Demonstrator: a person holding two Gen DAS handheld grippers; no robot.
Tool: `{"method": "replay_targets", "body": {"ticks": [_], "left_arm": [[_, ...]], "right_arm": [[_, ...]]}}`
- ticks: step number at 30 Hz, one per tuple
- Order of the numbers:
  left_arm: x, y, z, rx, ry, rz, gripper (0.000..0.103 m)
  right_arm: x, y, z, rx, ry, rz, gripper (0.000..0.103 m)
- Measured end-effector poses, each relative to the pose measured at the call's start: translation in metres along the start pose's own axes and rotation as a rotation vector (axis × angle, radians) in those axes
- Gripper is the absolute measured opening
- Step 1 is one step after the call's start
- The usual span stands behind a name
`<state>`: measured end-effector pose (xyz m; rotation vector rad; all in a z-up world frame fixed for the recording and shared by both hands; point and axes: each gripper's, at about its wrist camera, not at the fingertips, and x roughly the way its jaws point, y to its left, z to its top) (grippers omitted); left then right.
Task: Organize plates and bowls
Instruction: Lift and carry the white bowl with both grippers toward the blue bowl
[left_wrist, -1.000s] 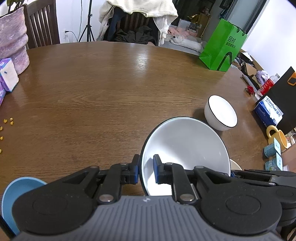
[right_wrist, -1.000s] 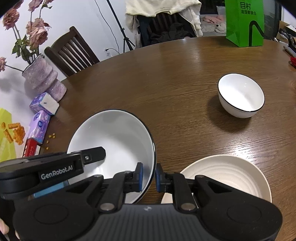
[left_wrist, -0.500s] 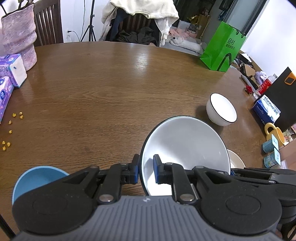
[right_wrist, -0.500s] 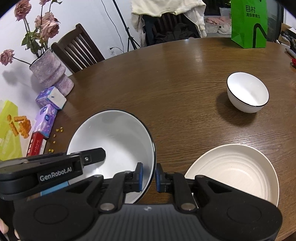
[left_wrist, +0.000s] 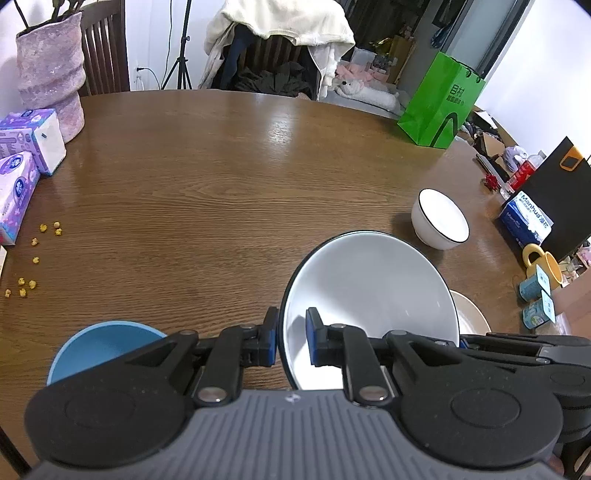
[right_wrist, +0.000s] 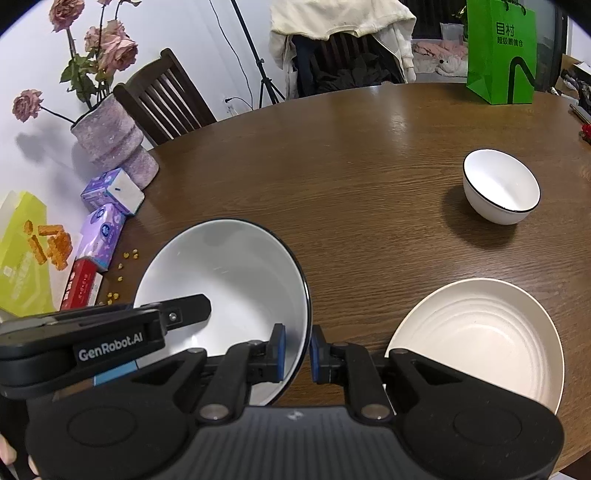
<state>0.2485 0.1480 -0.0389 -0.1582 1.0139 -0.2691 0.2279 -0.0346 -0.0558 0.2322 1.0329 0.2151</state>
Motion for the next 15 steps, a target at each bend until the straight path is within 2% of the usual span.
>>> {"method": "replay_targets", "body": {"ticks": [15], "left_arm": [[-0.021,0.019,-0.009,0.004,-0.015,0.0,0.016]], "right_arm": [[-0.009,0.026,-0.016,-0.006,-0.012,0.006,0.013]]}}
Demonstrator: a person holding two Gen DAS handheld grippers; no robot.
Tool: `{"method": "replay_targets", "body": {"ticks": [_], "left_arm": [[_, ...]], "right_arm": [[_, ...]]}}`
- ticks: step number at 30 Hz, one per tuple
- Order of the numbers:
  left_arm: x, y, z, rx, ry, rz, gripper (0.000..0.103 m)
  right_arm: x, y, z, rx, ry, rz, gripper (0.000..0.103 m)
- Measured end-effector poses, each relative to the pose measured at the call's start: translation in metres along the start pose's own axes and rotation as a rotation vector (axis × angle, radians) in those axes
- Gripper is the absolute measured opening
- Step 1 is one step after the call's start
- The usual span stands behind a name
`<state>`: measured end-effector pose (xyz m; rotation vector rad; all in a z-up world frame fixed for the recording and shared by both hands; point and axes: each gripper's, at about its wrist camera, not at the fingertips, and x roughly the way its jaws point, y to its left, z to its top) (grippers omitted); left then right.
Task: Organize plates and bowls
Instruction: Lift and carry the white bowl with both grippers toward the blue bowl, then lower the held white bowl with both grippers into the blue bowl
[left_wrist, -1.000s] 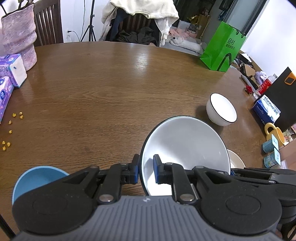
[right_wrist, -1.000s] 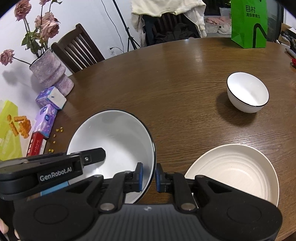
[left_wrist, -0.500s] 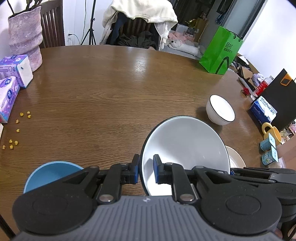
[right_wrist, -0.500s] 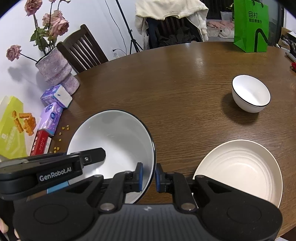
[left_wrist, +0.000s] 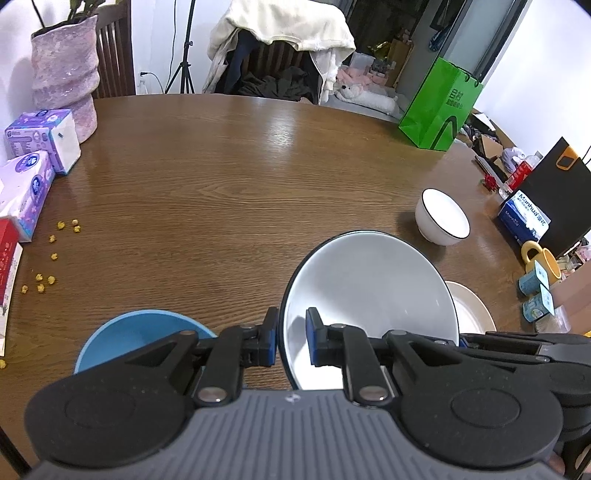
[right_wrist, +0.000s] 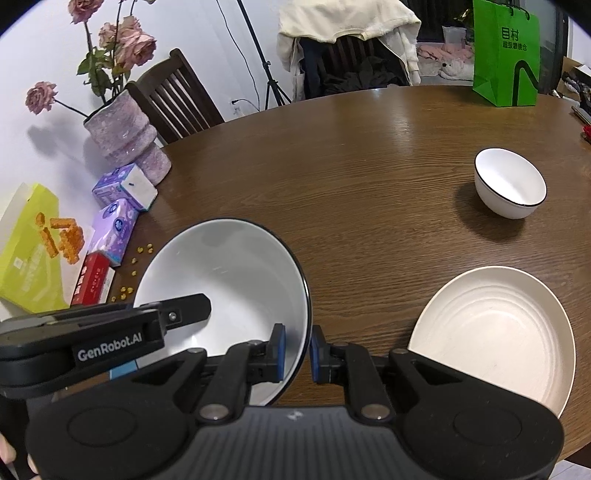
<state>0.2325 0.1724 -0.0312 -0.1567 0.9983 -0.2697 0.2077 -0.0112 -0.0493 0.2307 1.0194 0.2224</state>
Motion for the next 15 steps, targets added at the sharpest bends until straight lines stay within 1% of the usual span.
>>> {"method": "replay_targets", "body": {"ticks": [15], "left_arm": [[-0.018,0.034,-0.01,-0.028,-0.007,0.009,0.016]], "right_arm": [[0.003,0.034,-0.009,-0.031,0.006,0.01,0.013]]}}
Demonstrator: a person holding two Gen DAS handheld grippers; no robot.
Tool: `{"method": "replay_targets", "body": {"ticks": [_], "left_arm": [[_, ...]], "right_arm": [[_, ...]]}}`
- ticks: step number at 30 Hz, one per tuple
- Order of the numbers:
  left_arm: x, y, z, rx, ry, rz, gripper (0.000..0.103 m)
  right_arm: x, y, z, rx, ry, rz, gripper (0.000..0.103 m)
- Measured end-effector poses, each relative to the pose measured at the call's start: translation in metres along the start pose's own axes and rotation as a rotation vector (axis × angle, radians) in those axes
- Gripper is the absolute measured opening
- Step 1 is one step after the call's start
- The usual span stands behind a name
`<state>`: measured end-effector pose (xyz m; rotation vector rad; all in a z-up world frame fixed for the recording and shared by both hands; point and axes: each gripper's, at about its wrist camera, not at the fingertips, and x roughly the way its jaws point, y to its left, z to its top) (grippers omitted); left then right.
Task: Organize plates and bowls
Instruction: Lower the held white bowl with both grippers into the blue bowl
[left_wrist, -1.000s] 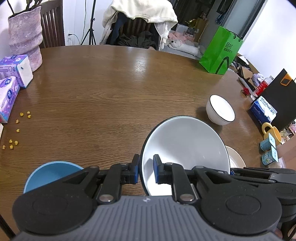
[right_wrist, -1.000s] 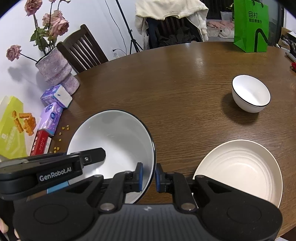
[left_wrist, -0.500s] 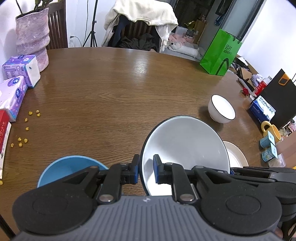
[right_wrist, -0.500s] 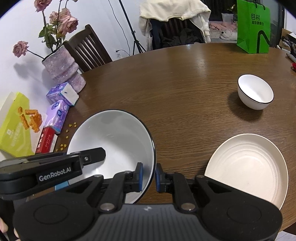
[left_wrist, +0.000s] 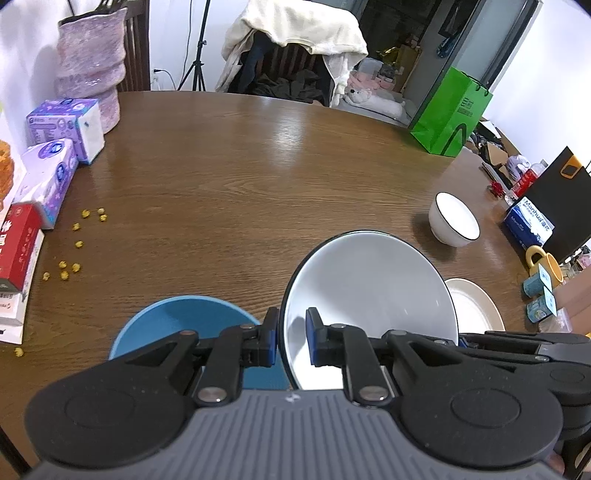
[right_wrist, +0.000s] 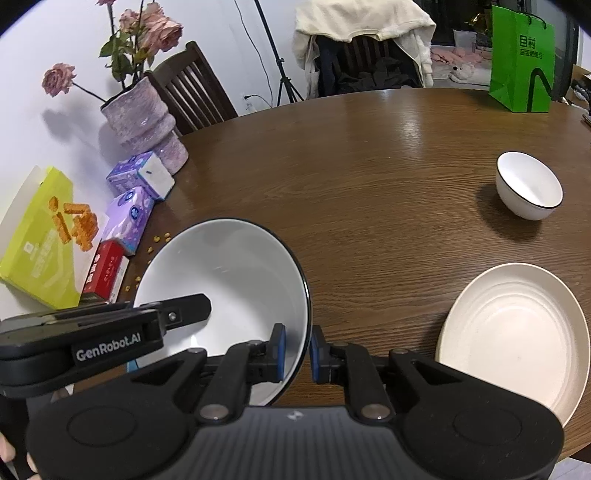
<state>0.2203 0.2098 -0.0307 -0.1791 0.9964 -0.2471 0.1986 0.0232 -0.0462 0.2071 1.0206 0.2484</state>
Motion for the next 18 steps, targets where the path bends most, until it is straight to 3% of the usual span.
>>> {"method": "replay_targets", "body": {"ticks": [18], "left_arm": [[-0.019,0.055,-0.015,-0.062,0.007,0.043,0.016]], "right_arm": [[0.02,0.053,-0.01,-0.042,0.04,0.044,0.013]]}}
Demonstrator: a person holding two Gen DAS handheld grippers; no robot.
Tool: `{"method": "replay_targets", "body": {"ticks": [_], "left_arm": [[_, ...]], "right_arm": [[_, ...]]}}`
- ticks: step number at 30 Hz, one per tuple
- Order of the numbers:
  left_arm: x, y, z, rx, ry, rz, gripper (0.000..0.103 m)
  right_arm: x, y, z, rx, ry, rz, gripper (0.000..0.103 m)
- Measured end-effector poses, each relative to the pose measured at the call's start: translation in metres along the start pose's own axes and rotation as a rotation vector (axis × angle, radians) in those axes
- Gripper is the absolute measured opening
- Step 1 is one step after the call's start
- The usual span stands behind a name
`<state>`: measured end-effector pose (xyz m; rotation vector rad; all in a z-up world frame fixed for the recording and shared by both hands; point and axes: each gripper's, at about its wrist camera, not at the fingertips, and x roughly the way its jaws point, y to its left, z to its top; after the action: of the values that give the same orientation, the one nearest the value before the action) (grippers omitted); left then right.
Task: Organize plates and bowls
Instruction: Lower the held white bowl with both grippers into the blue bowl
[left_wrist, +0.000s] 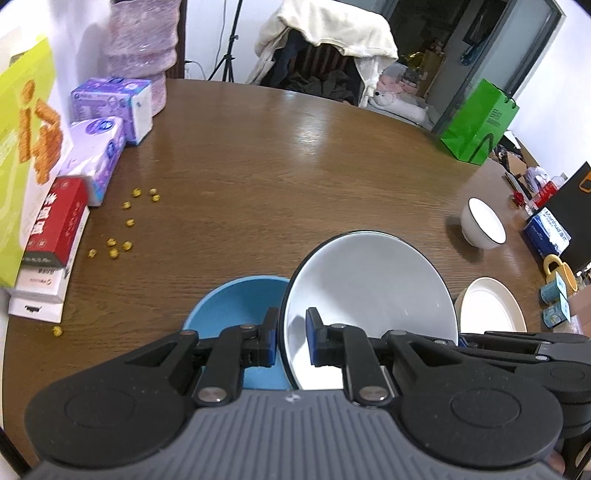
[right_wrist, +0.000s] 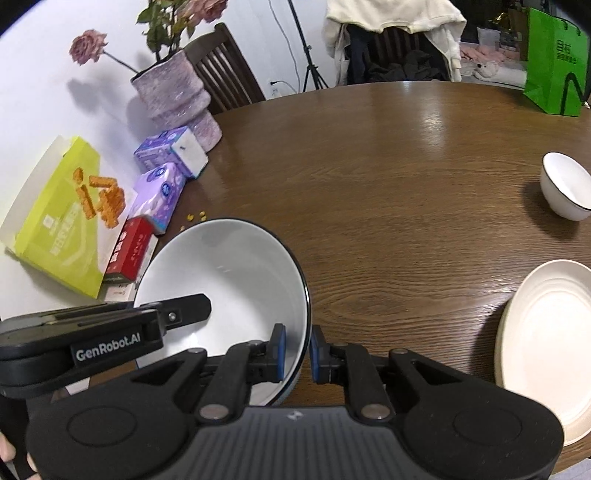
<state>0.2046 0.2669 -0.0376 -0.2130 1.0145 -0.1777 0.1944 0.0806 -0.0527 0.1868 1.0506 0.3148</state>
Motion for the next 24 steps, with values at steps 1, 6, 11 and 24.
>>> {"method": "replay_targets", "body": {"ticks": [1,6,11,24], "left_arm": [[0.0,0.003,-0.001,-0.005,0.002,0.001,0.016],[0.002,0.016,-0.002,-0.018,0.012,0.008,0.016],[0.008,0.025,-0.003,-0.023,0.033,0.01,0.016],[0.033,0.049,-0.013,-0.038,0.103,0.014,0.016]], "right_arm": [[0.002,0.003,0.0,-0.003,0.004,0.001,0.013],[0.01,0.017,0.0,-0.021,0.024,0.001,0.013],[0.02,0.025,0.0,-0.027,0.044,-0.003,0.013],[0.052,0.034,-0.003,-0.034,0.107,-0.022,0.013]]}}
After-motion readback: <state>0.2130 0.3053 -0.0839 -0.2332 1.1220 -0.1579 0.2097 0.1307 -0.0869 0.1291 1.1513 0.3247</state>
